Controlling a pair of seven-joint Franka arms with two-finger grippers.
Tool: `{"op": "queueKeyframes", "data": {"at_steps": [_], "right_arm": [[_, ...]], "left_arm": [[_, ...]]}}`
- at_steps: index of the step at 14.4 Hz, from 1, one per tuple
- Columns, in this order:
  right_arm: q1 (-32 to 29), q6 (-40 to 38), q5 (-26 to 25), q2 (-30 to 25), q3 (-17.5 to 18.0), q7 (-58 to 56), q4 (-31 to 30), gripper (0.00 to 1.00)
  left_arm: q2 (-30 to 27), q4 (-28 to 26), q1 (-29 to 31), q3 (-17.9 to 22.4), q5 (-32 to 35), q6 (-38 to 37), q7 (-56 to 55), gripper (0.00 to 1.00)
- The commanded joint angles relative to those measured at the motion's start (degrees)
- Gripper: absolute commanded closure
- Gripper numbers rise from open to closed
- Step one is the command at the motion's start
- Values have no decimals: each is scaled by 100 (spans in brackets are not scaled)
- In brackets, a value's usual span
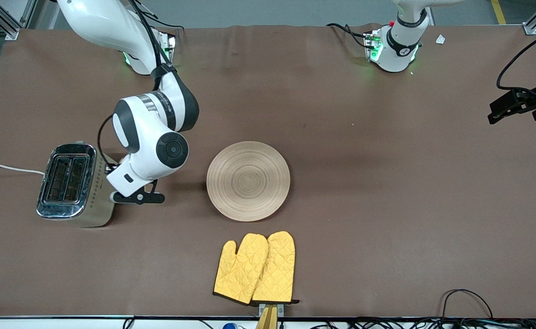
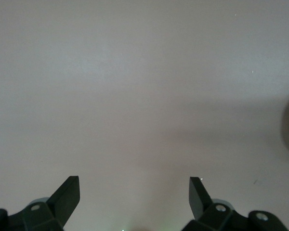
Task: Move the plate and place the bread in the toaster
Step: 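Carry the bread to the toaster and insert it into a slot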
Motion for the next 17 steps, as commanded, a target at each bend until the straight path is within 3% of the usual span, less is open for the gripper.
{"op": "queueKeyframes", "data": {"at_steps": [1,7,10,17], "right_arm": [[-239,-365,-433,-32,-36,-804,259,99],[-425,-445,-486,20,-765,-859,488,100],[-591,-427,-793,21,-792,-868,479,100],[-724,-392,-785,47,-792,-912,260,99]], "left_arm": [[-128,-117,-18,-51,-211,50,40,0],[-154,-100,-10,-69,-238,50,259,0],[-163,-100,25,-51,-264,32,277,0],[-137,-109,17,-60,-343,6,286,0]]}}
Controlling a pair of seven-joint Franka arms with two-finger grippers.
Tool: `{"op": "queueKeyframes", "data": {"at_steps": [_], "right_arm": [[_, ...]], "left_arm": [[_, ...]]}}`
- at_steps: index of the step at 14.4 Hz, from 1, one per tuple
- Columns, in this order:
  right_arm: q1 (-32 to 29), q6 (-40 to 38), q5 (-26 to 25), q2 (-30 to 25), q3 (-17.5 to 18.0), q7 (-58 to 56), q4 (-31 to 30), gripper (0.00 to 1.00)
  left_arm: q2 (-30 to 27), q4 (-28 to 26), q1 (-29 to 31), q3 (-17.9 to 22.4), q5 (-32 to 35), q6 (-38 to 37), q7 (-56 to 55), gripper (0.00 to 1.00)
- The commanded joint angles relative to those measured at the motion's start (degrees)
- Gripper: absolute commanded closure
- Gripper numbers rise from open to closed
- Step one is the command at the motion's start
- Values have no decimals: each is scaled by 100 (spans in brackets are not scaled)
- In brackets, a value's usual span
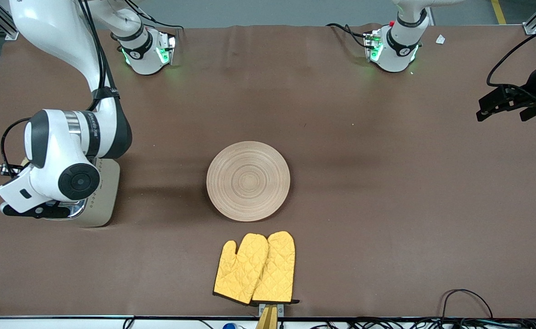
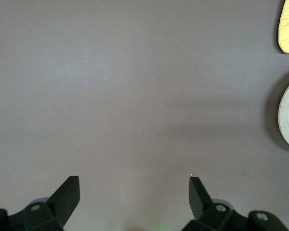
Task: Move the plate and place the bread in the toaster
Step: 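Carry the bread to the toaster and insert it into a slot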
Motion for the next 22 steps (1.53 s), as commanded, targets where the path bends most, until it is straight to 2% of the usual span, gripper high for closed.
{"op": "queueKeyframes", "data": {"at_steps": [1,22], "right_arm": [[56,-15,-144,-24,27,-41,-214,99],[610,223,-64,160,71,47,-329,99]], "left_arm": [[-101,-99,35,1,-95,-4,120,0],[-154,-90,97,28,-210,-171,410,0]]}}
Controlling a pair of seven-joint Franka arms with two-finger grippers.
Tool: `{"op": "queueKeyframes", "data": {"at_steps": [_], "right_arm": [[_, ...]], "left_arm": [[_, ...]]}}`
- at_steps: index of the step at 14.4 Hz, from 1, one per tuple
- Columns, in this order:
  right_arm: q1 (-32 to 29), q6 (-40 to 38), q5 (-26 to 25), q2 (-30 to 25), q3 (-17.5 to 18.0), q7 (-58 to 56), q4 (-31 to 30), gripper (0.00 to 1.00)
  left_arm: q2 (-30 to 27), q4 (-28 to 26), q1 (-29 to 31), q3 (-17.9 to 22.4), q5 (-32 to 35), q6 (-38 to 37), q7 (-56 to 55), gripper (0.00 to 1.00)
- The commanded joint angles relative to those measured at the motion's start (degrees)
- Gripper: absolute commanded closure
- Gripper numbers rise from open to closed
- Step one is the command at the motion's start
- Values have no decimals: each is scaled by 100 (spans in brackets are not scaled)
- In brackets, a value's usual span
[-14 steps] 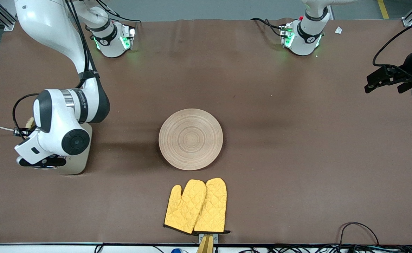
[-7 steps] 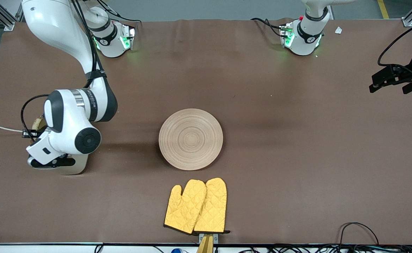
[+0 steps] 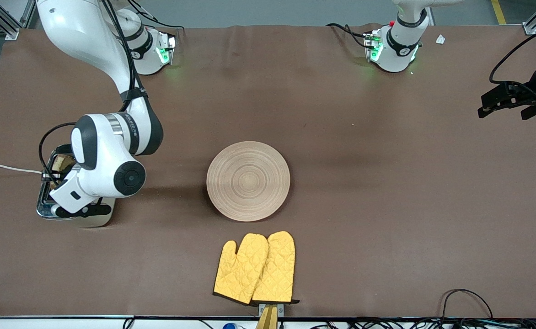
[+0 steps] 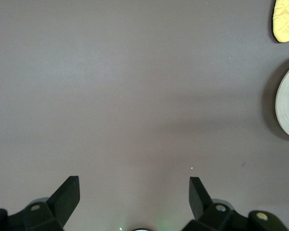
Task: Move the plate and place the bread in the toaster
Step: 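Carry the bread to the toaster and insert it into a slot, then open the right gripper and raise it away from the toaster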
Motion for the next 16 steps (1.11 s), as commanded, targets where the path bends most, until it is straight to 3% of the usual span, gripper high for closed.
{"op": "queueKeyframes", "data": {"at_steps": [1,7,16], "right_arm": [[95,60,-13,2,8,43,-66,99],[272,69,127,-7,17,43,-83,99],[-123,727,136,-86,17,-1,-435,99]], "left_arm": [[-136,-82,24,-14,-76,-63,78,0],[-136,-82,33,-5,-76,-63,78,0],[-136,-82,33,4,-76,-63,70,0]]}}
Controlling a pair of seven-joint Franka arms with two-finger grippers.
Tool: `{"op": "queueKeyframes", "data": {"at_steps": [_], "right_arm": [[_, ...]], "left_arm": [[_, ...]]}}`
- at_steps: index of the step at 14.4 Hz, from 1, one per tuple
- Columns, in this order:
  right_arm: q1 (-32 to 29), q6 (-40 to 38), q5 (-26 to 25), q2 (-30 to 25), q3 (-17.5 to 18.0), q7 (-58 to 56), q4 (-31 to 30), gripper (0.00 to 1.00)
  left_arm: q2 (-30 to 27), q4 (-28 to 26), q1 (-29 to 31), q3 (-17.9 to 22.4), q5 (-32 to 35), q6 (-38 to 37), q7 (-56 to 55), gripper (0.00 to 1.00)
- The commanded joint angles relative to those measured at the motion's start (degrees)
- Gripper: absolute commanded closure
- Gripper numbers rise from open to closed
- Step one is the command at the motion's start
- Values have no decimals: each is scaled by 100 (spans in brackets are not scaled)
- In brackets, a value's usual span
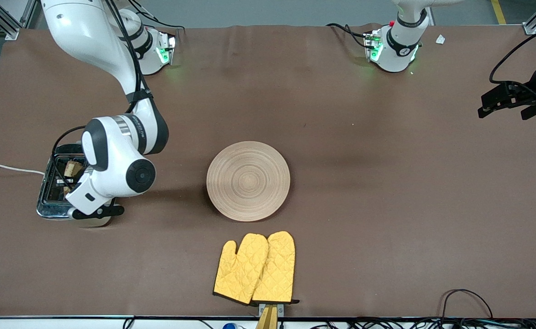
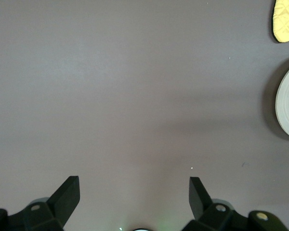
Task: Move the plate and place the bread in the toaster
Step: 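Open the right gripper and raise it away from the toaster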
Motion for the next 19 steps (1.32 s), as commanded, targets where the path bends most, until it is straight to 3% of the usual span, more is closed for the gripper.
{"op": "queueKeyframes", "data": {"at_steps": [1,2,3,4,6,10,11,13,17,19], "right_arm": [[-184,210,74,-79,30,-20,-110,99],[-254,281,74,-62,30,-20,-119,97],[-359,342,74,-53,30,-2,-119,85],[-395,369,91,-53,30,15,-110,60],[-387,360,388,-70,30,42,-49,0],[-395,299,934,-332,22,-28,328,0],[-491,342,1370,-543,-13,-37,347,0],[-1112,395,2808,-1052,-14,-72,426,0],[-1993,457,4148,-2160,-13,-843,32,0],[-2486,387,4354,-2626,-5,-1546,-337,0]], "left_arm": [[-136,-82,30,5,-76,-62,69,0],[-136,-82,30,5,-76,-79,69,0],[-136,-82,30,14,-76,-97,69,0],[-136,-82,30,14,-76,-114,78,0],[-136,-82,30,14,-76,-114,61,0],[-145,-82,30,22,-67,-123,52,0],[-145,-82,30,23,-67,-123,61,0],[-136,-82,30,23,-67,-123,61,0],[-145,-82,30,14,-67,-123,52,0],[-145,-82,21,-4,-67,-123,-27,0]]}}
